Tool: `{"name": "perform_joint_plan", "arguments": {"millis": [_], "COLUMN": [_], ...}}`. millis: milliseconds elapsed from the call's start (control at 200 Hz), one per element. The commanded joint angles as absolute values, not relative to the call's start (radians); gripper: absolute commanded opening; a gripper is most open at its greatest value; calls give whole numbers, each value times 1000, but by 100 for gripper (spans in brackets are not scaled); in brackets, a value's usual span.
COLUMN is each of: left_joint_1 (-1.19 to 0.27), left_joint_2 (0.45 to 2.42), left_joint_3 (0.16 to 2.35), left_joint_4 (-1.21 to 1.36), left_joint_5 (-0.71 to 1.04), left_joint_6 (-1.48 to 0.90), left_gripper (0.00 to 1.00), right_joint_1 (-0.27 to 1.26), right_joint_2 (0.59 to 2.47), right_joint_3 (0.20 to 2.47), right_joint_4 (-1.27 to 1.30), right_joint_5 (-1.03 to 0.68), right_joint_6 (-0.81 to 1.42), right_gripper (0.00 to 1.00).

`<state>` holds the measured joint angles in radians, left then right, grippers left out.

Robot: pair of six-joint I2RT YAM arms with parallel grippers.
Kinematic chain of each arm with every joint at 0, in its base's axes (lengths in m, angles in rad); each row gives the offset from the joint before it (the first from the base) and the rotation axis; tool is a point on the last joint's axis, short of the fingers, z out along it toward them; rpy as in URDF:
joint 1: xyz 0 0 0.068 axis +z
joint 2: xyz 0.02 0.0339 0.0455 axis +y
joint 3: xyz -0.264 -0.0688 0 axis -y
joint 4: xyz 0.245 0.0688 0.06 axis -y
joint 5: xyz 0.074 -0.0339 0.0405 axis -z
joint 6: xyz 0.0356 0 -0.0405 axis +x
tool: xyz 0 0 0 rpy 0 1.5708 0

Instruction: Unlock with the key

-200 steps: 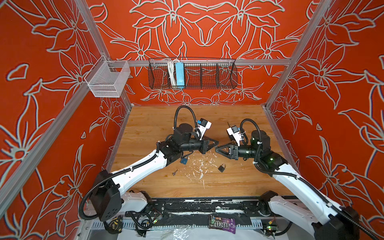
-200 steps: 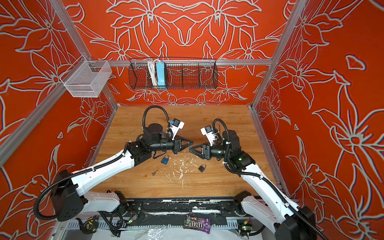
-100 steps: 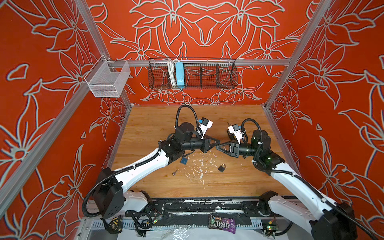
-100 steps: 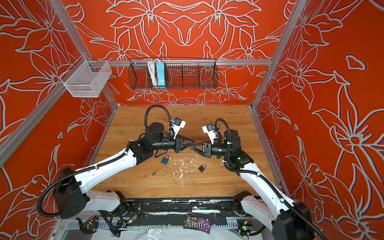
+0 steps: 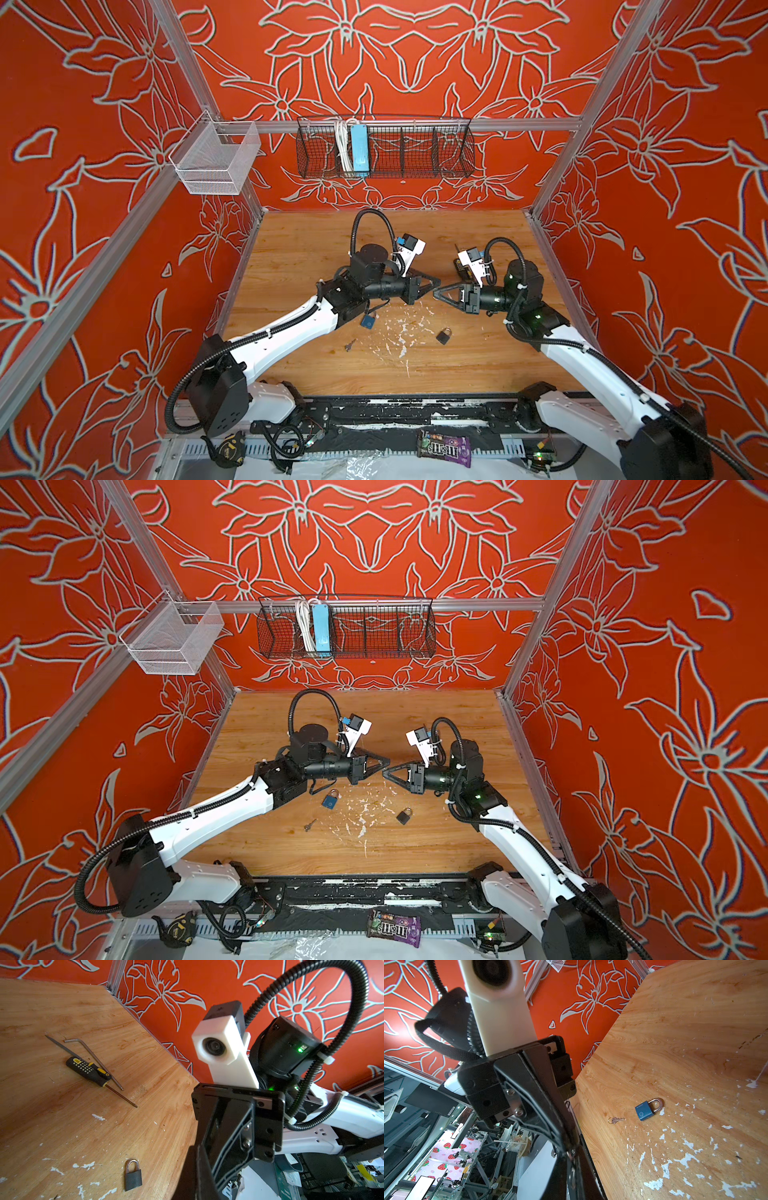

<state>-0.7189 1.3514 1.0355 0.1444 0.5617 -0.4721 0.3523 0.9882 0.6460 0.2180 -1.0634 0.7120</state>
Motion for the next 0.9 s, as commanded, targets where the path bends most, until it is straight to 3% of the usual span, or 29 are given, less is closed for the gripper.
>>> {"name": "perform_joint_plan", "arguments": {"millis": [0,355,460,610,731,891], "left_joint_1": [-715,-715,-715,-715,-715,-747], "left_joint_2": [1359,1364,1356,1333,1311,1286], "left_joint_3": [1063,1087,1097,1101,1081,1035], "left_joint_4": [175,149,125,54,5,-46], "left_joint_5": [576,577,561,472,404,311], "left_joint_6": [-470,-480,-478,-496,-516,-566], "left_gripper": [0,0,35,61,75,86], "right_joint_1": [345,335,322,277,229,154], "right_joint_2": [989,977,972,960,960,967], "right_joint_3": [630,630,627,626,614,610], "right_joint_4": [285,279,258,182,125,11], "right_joint_5": [-1091,-1074,-1073,-1055,-1053,-1053], "right_joint_6": [741,748,742,736,726,703], "right_gripper": [6,0,0,0,0,0]}}
